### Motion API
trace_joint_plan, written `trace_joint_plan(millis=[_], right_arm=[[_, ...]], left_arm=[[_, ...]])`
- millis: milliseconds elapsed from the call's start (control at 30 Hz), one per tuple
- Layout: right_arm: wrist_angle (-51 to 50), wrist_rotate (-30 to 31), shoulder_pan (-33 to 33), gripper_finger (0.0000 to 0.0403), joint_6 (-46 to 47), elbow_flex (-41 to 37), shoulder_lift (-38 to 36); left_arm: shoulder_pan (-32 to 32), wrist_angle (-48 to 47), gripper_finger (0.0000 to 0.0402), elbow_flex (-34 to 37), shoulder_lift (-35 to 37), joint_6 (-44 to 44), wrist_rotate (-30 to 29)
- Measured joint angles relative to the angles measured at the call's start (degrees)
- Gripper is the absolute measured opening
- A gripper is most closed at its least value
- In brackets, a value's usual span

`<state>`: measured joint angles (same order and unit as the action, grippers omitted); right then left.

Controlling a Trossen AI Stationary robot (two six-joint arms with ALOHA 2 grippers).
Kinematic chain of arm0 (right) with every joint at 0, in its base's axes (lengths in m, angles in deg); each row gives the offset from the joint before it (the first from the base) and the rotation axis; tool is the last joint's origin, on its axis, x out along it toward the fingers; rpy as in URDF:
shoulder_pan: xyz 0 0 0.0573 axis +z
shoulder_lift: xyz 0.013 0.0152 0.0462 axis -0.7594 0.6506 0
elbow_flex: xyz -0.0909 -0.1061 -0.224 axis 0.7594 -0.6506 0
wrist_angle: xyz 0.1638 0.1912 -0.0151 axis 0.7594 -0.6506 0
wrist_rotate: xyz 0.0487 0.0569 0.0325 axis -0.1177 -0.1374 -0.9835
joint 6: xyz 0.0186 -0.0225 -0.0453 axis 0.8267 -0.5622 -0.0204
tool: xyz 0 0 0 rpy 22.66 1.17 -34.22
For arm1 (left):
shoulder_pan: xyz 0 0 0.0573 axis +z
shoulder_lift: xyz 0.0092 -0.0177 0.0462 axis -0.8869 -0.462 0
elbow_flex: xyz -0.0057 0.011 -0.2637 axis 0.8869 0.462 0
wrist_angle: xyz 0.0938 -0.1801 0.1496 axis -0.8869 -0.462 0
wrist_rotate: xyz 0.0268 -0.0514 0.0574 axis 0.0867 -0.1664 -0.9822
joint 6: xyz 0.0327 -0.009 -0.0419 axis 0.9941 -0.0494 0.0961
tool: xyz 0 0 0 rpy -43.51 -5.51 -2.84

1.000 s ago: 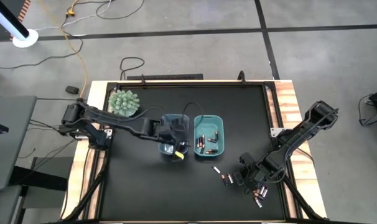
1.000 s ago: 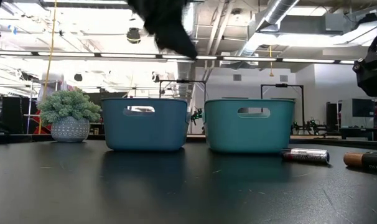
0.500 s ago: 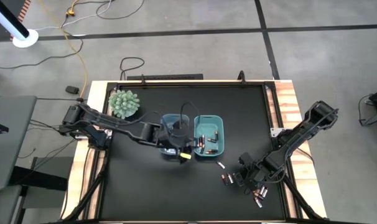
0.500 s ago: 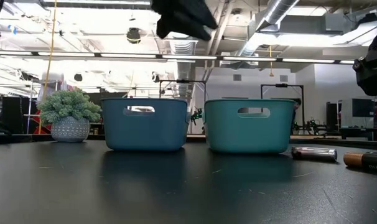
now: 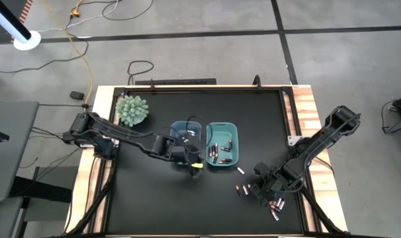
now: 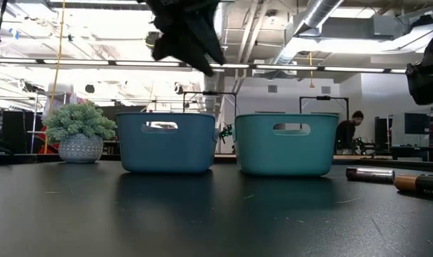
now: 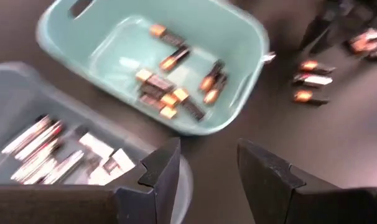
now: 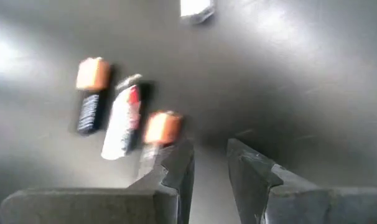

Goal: Sort batteries
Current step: Put the silver battery into the blue bin

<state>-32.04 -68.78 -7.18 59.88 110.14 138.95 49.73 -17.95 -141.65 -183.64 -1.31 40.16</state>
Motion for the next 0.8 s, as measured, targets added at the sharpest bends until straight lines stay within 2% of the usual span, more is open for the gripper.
trace_joint_plan(millis=[200,467,600,800], right_arm=[[-9.07,0.12,0.0,0.0118,1.33,-0.03,-10.13],[-24.14,0.79,-2.99,0.0118,1.38,0.03,-22.21],[-28.72,3.44,-5.79,0.0119,0.39,0.06,-25.15],[-27.6,4.79,-11.64,0.0146,-11.17,0.08,-24.69]], left_arm=[[0.0,-7.76,0.0153,0.02,2.07,-2.71,-1.26],[-0.02,-8.99,0.0153,0.02,2.44,-2.02,-1.41],[-0.02,-9.27,0.0153,0.02,2.44,-1.89,-1.39],[-0.02,-9.92,0.0153,0.02,2.44,-1.87,-1.37]])
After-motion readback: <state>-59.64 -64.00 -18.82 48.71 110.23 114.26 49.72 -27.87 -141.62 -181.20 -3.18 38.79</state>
